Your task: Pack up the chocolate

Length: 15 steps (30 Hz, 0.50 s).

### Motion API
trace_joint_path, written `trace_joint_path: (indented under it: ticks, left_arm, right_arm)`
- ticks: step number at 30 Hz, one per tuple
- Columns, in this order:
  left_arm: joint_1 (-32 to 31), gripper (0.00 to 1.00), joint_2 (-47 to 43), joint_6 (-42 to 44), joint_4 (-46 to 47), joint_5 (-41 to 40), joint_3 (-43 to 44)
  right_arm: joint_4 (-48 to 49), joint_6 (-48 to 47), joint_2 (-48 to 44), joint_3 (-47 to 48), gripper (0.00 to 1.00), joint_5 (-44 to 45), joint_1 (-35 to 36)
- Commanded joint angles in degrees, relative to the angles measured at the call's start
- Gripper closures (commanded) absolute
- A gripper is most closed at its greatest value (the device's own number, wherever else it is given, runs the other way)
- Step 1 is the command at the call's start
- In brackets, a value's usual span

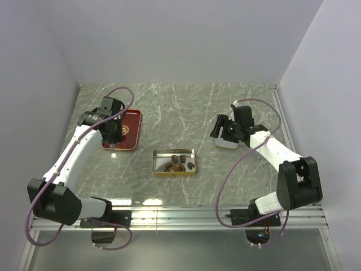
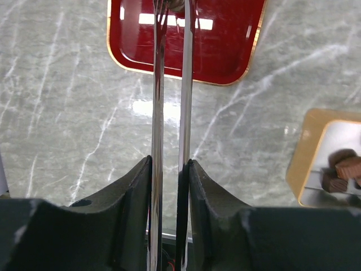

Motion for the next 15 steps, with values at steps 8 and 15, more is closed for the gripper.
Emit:
trace_joint_path:
  ticks: [8, 15]
  left_arm:
    - [-2.26, 0.65, -1.29, -1.18, 0.01, 2.17, 0.34]
    - [-4.46, 0.65, -0.67, -0.31, -0.43, 3.92, 1.13]
  right_arm:
    - [0.69, 0.05, -0.87, 0.94, 0.21, -0.78, 0.5]
    - [0.52, 0.14, -0.26, 1.47, 0.21, -0.95, 0.5]
